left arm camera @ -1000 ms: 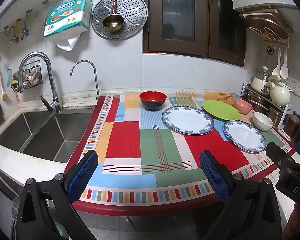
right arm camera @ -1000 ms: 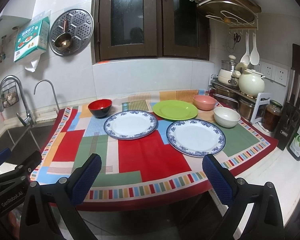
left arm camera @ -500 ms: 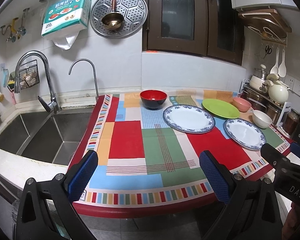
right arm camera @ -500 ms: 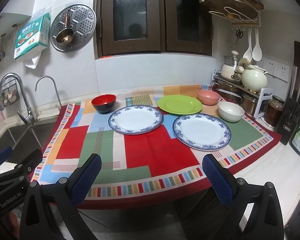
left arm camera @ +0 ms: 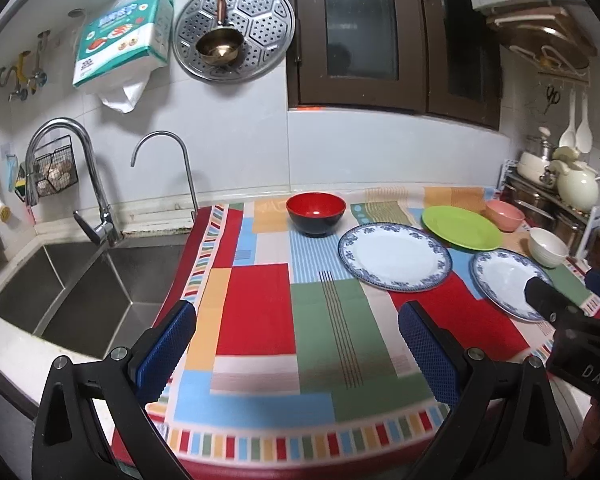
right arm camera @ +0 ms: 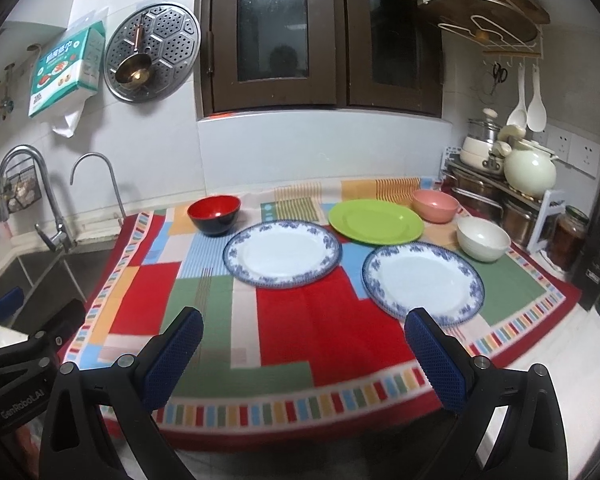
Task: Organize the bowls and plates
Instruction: 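Move both grippers forward onto the rim of the blue-rimmed plate nearest the red bowl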
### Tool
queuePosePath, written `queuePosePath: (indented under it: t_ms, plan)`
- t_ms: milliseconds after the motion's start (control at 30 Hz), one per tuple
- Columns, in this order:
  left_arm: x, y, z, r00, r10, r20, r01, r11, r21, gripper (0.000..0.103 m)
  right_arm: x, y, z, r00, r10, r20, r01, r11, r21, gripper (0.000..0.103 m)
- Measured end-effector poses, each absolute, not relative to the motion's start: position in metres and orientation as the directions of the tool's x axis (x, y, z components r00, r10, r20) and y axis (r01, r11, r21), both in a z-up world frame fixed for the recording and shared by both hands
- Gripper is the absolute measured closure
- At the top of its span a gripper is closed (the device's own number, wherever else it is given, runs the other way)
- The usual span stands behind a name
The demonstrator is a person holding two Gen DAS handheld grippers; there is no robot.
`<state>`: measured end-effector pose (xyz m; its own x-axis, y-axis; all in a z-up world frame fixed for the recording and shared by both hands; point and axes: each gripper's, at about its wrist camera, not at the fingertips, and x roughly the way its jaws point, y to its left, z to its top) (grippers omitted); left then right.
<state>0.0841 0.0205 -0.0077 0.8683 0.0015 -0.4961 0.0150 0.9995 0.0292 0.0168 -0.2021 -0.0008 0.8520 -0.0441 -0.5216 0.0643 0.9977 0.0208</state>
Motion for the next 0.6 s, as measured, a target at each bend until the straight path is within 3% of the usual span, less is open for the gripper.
queuePosePath:
  t_ms: [600]
  plan:
    - [0.207,-0.031,-0.002,0.807,0.061,-0.588,-0.017,0.997,0.081,0.000,0.152,-0.241,-0.004,0.822,-0.026,-0.568,0.021,1.000,-0.016,0.001]
